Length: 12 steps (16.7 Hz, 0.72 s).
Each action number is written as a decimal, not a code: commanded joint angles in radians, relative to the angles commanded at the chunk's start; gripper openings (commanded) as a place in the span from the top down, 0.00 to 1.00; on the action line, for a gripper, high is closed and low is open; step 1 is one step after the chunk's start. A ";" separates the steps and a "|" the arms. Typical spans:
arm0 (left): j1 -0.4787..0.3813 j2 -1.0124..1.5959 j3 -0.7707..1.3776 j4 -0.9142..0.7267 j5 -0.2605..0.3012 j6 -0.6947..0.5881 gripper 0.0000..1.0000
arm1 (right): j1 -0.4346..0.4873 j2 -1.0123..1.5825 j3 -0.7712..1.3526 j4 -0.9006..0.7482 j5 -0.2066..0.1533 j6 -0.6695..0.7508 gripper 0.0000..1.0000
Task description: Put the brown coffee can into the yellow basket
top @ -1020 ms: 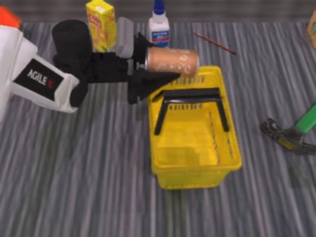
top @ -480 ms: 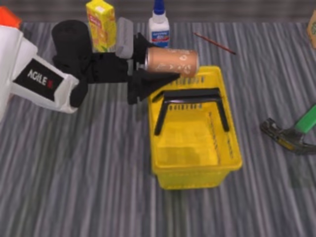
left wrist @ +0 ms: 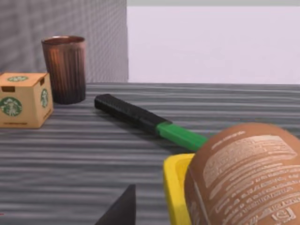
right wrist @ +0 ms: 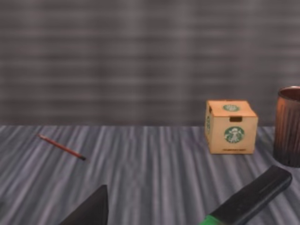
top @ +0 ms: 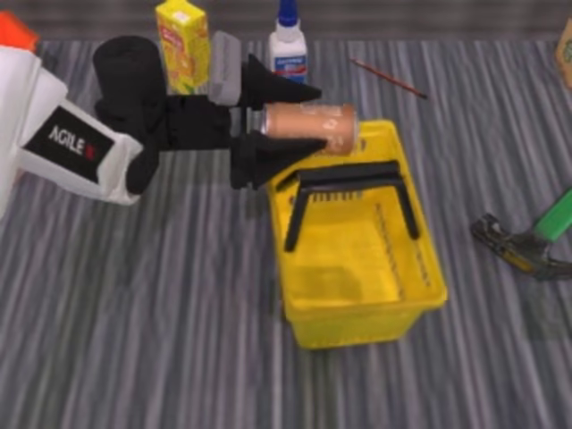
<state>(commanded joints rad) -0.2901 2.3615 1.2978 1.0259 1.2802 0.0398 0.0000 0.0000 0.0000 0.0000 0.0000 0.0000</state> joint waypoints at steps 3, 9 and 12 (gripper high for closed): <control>0.000 0.000 0.000 0.000 0.000 0.000 0.00 | 0.000 0.000 0.000 0.000 0.000 0.000 0.00; -0.003 -0.004 0.001 -0.002 -0.002 0.001 0.00 | 0.000 0.000 0.000 0.000 0.000 0.000 0.00; 0.004 -0.043 -0.015 -0.019 -0.027 -0.009 0.00 | 0.018 0.056 0.054 -0.037 -0.002 -0.026 0.00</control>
<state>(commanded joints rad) -0.2862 2.3189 1.2833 1.0064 1.2535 0.0310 0.0184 0.0558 0.0541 -0.0374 -0.0023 -0.0260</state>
